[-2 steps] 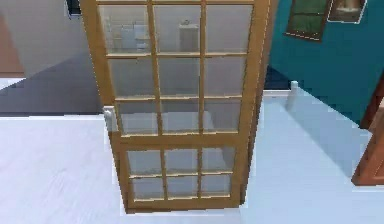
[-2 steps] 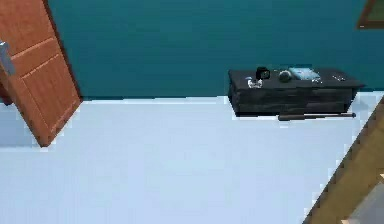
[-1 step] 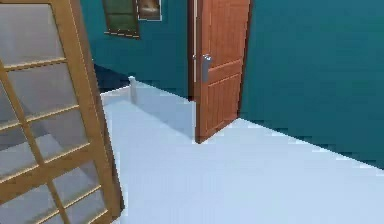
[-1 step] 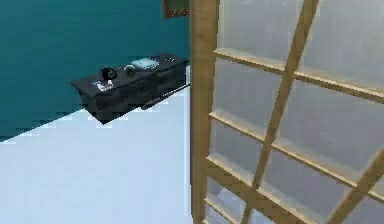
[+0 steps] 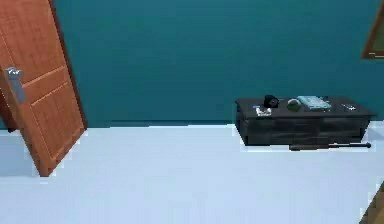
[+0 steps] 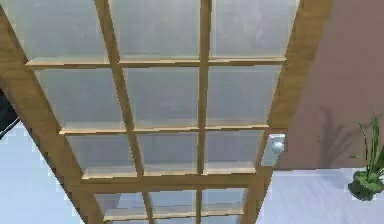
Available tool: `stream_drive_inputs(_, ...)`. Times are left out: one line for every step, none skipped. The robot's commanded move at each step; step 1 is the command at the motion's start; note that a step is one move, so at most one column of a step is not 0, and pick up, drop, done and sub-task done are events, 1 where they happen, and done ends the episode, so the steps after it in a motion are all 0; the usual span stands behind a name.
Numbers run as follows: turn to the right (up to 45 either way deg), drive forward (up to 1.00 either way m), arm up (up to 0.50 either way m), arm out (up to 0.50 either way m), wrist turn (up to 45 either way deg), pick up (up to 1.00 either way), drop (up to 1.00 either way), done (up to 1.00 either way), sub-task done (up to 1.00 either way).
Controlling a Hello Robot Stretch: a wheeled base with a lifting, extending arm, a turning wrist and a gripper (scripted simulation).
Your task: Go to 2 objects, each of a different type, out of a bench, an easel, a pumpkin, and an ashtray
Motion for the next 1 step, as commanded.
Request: stream_drive_inputs(0.0,1.0,0.0,0.0,0.0,0.0,0.0,0.0,0.0)
